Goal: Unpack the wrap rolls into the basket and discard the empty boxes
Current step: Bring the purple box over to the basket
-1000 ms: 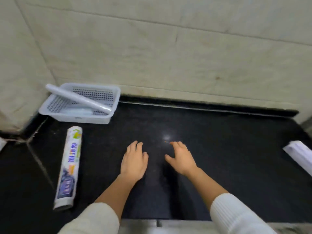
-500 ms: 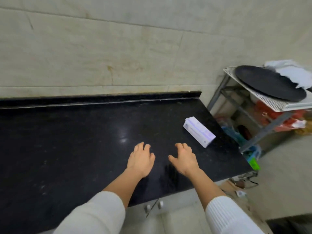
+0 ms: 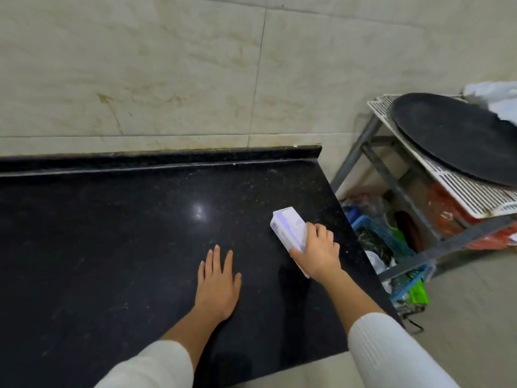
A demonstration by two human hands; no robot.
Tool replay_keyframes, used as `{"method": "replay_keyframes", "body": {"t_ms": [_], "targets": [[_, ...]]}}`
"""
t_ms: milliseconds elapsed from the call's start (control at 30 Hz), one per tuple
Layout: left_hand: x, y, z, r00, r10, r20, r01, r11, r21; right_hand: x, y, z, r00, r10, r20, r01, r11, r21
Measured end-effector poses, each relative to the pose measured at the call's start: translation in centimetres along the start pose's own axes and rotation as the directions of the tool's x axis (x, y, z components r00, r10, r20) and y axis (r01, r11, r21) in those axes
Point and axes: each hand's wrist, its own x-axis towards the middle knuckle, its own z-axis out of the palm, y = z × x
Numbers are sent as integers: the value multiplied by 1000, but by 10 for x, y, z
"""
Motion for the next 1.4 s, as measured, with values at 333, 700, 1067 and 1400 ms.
{"method": "replay_keyframes", "body": {"t_ms": [333,700,1067,1400], "targets": [[0,5,11,997,-80,7,79,995,67,22,16,15,991,-63,117,49,992,119],[-46,-11,-22,925,-378,-38,354,894,-275,-4,-59,24,928,-352,119,309,910,276],[-170,-197,-83,708,-680,-190,586,717,-377,-107,-279,87,703,-675,223,612,735,294],[-285,-404,-147,672,-721,-169,651,685,-328,-242,-489,153,656,-705,269,620,707,340]]}}
